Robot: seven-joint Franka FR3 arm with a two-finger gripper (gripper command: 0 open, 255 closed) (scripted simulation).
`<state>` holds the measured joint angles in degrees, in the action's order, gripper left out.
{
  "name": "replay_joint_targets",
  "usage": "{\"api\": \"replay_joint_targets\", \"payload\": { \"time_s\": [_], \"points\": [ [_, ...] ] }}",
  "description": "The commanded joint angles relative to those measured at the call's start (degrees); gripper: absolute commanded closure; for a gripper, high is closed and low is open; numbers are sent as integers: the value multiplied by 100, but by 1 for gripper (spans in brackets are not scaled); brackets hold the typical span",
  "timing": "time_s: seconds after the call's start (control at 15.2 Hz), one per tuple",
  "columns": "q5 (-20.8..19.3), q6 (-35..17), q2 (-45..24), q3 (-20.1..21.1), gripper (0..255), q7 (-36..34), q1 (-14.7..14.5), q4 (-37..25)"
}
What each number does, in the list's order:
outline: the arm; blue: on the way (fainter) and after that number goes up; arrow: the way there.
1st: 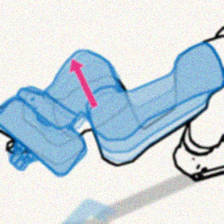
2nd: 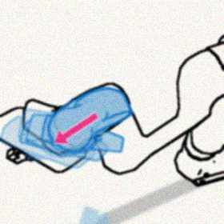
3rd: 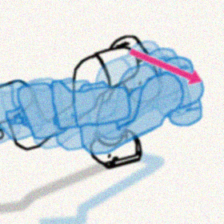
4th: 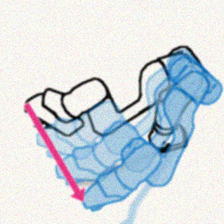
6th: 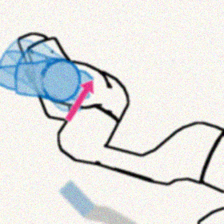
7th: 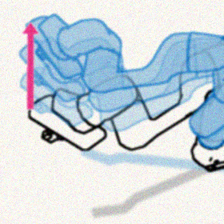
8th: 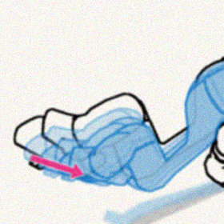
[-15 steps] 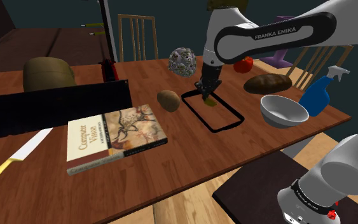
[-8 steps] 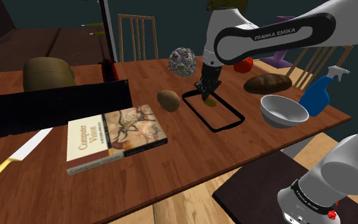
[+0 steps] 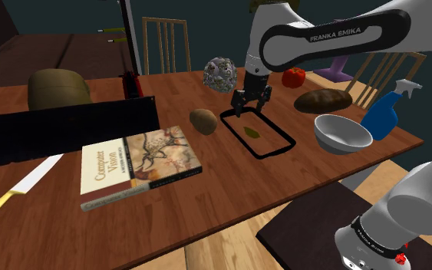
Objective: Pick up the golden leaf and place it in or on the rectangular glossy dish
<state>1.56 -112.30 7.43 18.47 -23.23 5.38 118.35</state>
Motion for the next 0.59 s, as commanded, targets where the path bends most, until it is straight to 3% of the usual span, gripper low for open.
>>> {"api": "replay_joint_targets", "payload": {
  "time_s": [0.0,0.53],
  "points": [
    [20,344,78,-15,0,21,4,-266],
    [25,495,98,-20,0,25,6,-397]
  ]
}}
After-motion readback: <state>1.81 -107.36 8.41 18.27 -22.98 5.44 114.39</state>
